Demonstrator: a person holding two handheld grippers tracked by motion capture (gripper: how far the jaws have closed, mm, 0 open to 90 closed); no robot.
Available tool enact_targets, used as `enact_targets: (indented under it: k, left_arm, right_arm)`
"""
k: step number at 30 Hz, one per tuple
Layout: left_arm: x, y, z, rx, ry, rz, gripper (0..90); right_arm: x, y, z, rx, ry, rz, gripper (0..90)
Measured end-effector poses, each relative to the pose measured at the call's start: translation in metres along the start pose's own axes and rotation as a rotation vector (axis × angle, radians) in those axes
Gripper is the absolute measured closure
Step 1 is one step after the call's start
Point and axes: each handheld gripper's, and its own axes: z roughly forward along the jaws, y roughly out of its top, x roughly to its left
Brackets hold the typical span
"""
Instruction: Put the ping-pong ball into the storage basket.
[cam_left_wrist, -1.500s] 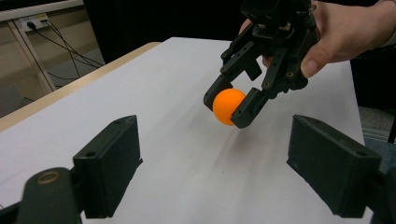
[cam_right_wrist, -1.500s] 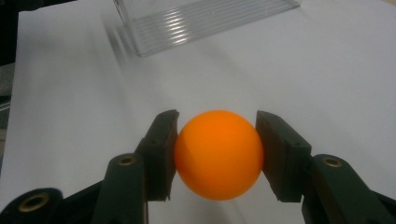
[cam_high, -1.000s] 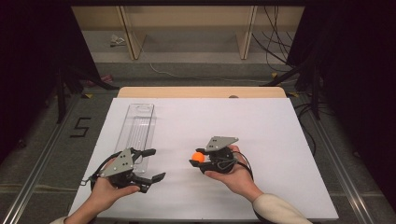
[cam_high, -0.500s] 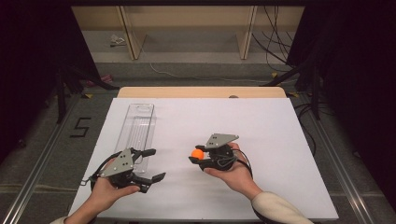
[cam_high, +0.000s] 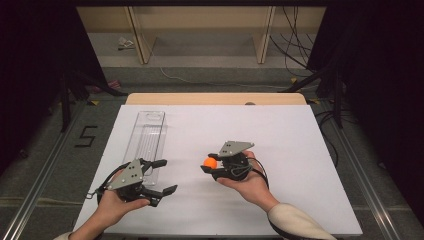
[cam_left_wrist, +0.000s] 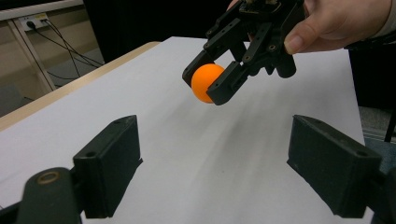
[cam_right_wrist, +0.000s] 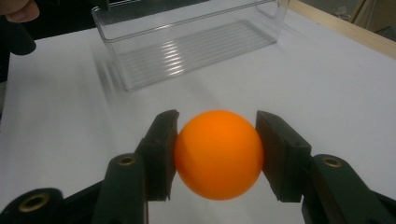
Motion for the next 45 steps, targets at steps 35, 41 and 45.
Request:
enact_targets:
  k: [35,41,45]
  left_arm:
    - [-0.0001,0.0002,-0.0002,-0.002,0.001,0.002,16.6]
    - [-0.0001,0.0003,-0.0003,-0.002,0.001,0.002,16.7]
    - [-0.0001,0.0003,-0.0005,-0.002,0.002,0.002,16.7]
  right_arm:
    - [-0.0069,0.0076,0.0053,-0.018,-0.01,0.008,51.3]
    - [-0.0078,0.008,0.0067,-0.016,-0.01,0.009,51.3]
    - [-0.0084,0.0086,0.0075,-0.017,-0.011,0.012,51.2]
